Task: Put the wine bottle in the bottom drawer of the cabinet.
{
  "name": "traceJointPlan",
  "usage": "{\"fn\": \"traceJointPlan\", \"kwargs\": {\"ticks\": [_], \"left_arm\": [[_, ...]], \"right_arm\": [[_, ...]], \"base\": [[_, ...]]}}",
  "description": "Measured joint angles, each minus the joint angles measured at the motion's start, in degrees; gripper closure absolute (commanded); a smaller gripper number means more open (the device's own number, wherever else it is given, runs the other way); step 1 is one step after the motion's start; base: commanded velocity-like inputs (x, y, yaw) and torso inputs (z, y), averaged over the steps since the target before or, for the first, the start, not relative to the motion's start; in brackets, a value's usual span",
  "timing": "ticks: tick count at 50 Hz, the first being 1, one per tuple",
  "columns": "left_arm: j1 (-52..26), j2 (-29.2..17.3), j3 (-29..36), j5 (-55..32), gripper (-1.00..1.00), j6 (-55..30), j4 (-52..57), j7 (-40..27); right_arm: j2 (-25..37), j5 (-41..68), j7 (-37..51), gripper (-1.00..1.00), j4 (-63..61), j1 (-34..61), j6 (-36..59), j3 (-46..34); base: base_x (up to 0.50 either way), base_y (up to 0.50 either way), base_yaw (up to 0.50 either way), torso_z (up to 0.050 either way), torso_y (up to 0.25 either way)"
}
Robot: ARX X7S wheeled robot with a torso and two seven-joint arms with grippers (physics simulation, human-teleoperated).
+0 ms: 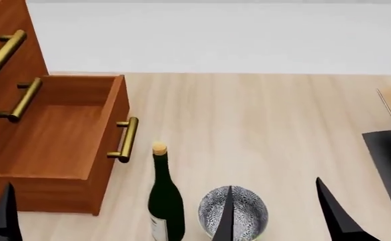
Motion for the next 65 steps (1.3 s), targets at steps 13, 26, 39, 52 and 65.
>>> {"fn": "traceJointPlan", "kwargs": {"ticks": [13, 26, 39, 52, 65], "left_arm": [[-0.4, -0.3, 1.0, 0.1, -1.0, 0.6, -0.5, -0.2], [-0.7, -0.3, 1.8, 0.3, -1.0, 1.1, -1.1, 0.0], [-0.8, -0.1, 2.6, 0.7, -1.0, 1.5, -1.8, 0.3], [-0.7, -0.2, 2.8, 0.8, -1.0, 2.1, -1.9, 0.1], [-1.0, -0.3, 3.2, 0.8, -1.0, 2.2, -2.0, 0.0]], "right_arm": [[0.3, -0.1, 0.1, -1.0, 0.4, 0.1, -1.1, -1.1], [0.5, -0.5, 0.0, -1.0, 1.1, -0.2, -2.3, -1.9], [0.6, -0.5, 0.3, -1.0, 1.3, -0.1, -2.8, -2.4], [0.9, -0.1, 0.7, -1.0, 1.3, 0.1, -3.0, -2.7], [1.2, -0.3, 0.6, -1.0, 1.5, 0.1, -3.9, -3.1]], "base": [[0.19, 0.23, 0.0, 0.0, 0.0], [0.19, 0.26, 0.0, 0.0, 0.001], [0.18, 0.26, 0.0, 0.0, 0.0], [0.18, 0.26, 0.0, 0.0, 0.0], [0.17, 0.26, 0.0, 0.0, 0.0]]}}
